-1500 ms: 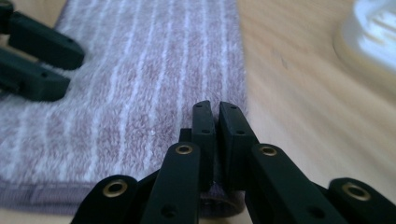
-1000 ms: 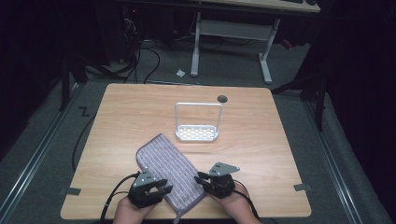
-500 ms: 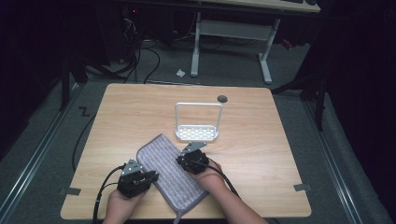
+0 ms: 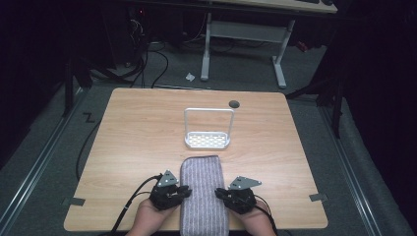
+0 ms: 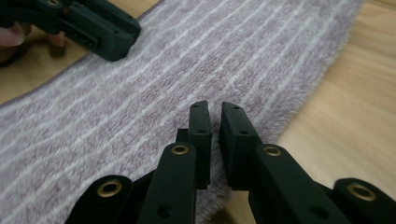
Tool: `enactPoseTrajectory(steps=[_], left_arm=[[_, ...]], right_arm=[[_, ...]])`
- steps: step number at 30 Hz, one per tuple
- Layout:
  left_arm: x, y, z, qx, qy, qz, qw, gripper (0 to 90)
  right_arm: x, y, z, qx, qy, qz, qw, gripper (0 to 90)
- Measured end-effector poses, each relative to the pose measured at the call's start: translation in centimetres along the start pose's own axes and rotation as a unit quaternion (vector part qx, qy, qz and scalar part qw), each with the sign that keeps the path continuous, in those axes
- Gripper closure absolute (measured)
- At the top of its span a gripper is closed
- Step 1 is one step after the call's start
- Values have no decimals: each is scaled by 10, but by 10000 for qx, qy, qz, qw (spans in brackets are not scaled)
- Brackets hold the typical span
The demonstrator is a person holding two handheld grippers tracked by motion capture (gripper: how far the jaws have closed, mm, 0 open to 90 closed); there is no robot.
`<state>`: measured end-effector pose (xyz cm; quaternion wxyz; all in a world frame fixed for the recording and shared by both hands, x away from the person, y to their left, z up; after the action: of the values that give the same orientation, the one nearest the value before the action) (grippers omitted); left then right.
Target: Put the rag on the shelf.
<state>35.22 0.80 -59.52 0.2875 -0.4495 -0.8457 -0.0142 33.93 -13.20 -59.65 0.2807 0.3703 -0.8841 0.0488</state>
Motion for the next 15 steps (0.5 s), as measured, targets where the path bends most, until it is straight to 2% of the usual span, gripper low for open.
enactPoseTrajectory(steps=[3, 5, 7, 8, 9, 11, 15], left_arm=[[-1, -7, 1, -111, 59, 56, 9999, 742], [1, -11, 3, -221, 153, 121, 9996, 743], [5, -15, 7, -312, 206, 156, 9992, 743], [5, -15, 7, -312, 206, 156, 9992, 742], [7, -18, 8, -314, 214, 158, 9992, 740], [8, -19, 9, -343, 226, 155, 9990, 738], [12, -22, 13, -361, 239, 187, 9989, 737]], right_arm=[[12, 2, 4, 145, 5, 82, 9999, 812], [16, 2, 0, 132, -152, 106, 9997, 793], [16, -2, -6, 139, -316, 213, 9992, 765], [16, -2, -6, 139, -316, 213, 9992, 765], [11, -9, -8, 71, -351, 318, 9989, 756], [4, -16, -5, 72, -164, 403, 9990, 759], [2, -13, -1, 118, -49, 329, 9994, 763]])
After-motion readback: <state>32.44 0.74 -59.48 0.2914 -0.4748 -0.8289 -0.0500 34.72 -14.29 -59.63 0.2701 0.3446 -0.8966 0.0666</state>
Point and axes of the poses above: each handheld gripper's, and its own axes: x roughly backward along the jaws, z roughly out of its underside, y roughly to its left, the point moved 10 cm from there along -x, roughly forward along the jaws, and after that the axes turned 9 degrees about -y, right-handed, at the moved point
